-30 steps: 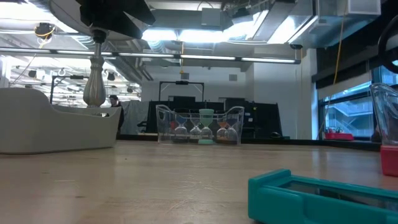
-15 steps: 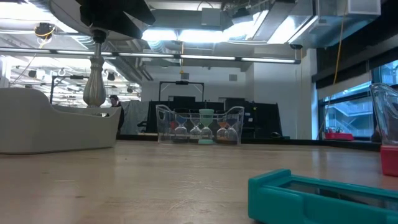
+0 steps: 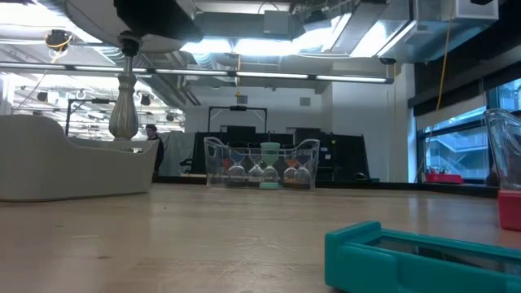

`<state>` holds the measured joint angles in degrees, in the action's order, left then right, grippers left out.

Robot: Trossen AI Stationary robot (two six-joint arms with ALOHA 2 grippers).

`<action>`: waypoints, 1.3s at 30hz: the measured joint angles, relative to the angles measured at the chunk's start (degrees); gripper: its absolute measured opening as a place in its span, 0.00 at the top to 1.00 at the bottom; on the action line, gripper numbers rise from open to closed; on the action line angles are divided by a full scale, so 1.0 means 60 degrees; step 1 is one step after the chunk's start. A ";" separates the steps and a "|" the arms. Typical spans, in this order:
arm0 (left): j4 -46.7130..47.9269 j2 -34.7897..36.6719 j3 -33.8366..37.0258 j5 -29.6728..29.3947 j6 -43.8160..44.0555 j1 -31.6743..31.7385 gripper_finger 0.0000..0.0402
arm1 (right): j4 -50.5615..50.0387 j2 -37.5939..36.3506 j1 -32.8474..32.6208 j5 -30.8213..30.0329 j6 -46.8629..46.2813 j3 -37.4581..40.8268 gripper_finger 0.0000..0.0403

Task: Pick & Place Office items
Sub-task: Put the blue digital timer into the bottom transparent bin

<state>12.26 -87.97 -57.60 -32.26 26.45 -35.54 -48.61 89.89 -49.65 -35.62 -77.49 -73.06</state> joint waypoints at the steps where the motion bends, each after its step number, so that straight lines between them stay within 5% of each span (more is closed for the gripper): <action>1: -0.0479 -0.0271 0.0000 0.0458 -0.0506 -0.0075 0.24 | -0.0004 0.0000 0.0000 0.0000 0.0066 0.0000 0.43; 6: -0.2149 -0.1455 0.0000 0.1576 -0.2656 -0.0342 0.24 | 0.0128 0.0006 0.0000 -0.0344 -0.0077 0.0000 0.43; 13: -0.2274 -0.1973 0.0000 0.0485 -0.3081 -0.0513 0.24 | 0.1498 0.0908 0.0018 -0.0993 -0.0134 0.0000 0.43; 25: -0.2304 -0.1674 0.0000 0.0298 -0.2954 -0.0643 0.24 | 0.5502 0.3350 0.0015 0.0300 0.3972 0.0004 0.42; 31: -0.2304 -0.1674 0.0000 0.0289 -0.2955 -0.0643 0.24 | 0.6969 0.4120 0.0097 0.0359 0.5249 0.0004 0.31; 39: -0.2313 -0.1674 0.0000 -0.0017 -0.3322 -0.0625 0.24 | 0.6960 0.4328 0.0248 0.0736 0.6025 0.0011 0.13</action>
<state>-1.61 -98.02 -57.60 -32.36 6.52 -39.29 -6.85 115.85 -48.16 -31.20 -41.34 -72.99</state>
